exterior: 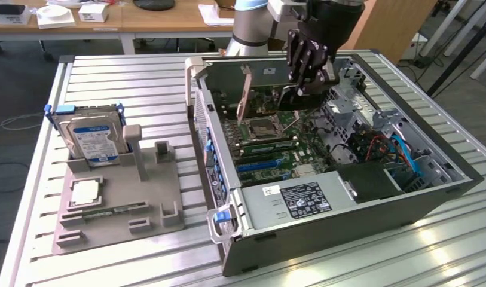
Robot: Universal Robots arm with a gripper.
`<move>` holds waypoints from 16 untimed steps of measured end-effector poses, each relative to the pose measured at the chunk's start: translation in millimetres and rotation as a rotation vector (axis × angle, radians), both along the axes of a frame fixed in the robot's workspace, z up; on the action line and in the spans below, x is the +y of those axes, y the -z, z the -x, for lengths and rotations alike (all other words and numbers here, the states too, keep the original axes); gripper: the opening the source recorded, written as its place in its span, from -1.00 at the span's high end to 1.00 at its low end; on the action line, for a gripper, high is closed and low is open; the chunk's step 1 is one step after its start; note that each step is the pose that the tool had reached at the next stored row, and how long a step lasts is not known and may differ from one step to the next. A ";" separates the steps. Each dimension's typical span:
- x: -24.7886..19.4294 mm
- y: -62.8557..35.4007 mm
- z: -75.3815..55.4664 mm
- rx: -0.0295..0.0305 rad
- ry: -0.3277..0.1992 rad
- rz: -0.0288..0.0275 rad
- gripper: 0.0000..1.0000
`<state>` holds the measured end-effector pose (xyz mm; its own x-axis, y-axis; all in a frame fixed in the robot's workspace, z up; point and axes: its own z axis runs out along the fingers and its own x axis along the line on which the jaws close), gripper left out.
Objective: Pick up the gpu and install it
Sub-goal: 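Insert the gpu into the slot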
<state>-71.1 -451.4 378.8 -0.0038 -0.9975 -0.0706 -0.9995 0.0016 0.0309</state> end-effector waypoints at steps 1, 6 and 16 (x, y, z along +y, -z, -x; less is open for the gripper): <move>-0.3 0.6 0.0 0.0003 0.000 0.0000 0.45; -2.3 3.5 -0.1 0.0007 0.000 0.0000 0.45; -11.1 12.5 0.0 0.0009 0.000 0.0001 0.45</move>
<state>-71.2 -462.5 366.3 -0.0039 -0.9975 -0.0705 -0.9995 0.0017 0.0317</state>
